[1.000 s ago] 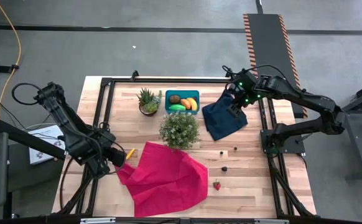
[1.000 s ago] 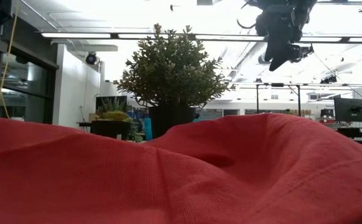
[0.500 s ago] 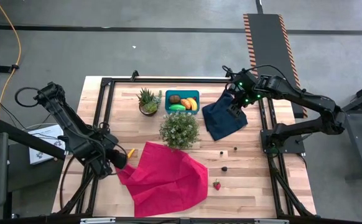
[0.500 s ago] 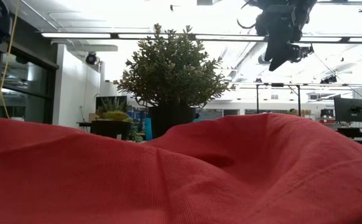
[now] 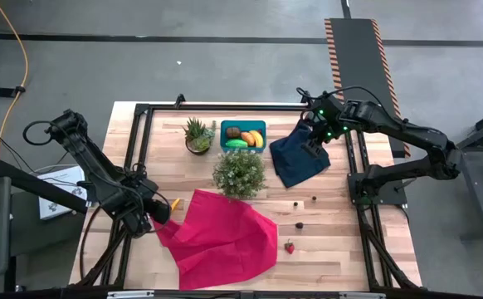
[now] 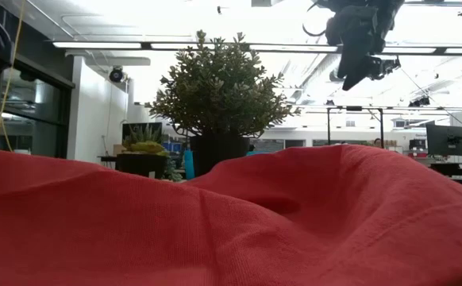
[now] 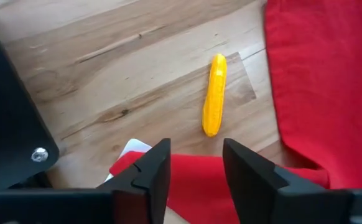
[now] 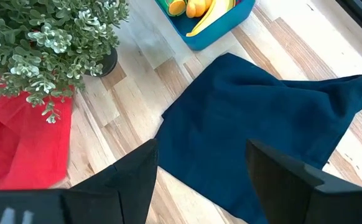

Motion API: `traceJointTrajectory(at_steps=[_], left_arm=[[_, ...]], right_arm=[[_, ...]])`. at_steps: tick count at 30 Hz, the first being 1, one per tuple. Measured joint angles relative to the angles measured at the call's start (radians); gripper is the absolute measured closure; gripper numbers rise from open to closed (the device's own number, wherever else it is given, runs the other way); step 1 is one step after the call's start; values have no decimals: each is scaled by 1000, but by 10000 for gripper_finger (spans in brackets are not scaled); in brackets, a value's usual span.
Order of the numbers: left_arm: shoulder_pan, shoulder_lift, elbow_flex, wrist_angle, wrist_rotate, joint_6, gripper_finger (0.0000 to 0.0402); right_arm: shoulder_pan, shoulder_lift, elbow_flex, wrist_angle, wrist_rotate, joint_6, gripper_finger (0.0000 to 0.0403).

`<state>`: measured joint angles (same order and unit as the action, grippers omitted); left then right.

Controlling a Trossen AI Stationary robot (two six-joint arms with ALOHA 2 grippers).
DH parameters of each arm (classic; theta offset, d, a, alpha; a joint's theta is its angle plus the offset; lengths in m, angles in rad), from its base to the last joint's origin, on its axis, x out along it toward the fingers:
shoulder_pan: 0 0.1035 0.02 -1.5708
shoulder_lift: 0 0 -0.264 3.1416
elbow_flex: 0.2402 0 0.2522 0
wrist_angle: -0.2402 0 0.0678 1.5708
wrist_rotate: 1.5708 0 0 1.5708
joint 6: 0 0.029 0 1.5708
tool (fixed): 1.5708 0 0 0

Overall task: Pick and placing Produce into tupperware
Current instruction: Put the yellow corn into the blue bin

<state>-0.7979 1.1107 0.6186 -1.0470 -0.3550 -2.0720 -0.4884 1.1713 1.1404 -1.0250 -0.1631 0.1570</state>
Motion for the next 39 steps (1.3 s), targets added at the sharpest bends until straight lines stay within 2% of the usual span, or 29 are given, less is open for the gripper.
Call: traceJointTrajectory(at_steps=[8,16,22,30,39], left_arm=[[16,0,-34,18,-19,35,260],[222,0,-34,93,12,310,260],[361,0,-34,137,97,514,260],[497,0,-34,170,183,693,260],[523,11,-33,172,245,760,260]], right_arm=[[0,0,0,10,0,0,171],[0,0,0,43,0,0,171],[0,0,0,41,0,0,171],[0,0,0,42,0,-5,171],[0,0,0,42,0,-8,171]])
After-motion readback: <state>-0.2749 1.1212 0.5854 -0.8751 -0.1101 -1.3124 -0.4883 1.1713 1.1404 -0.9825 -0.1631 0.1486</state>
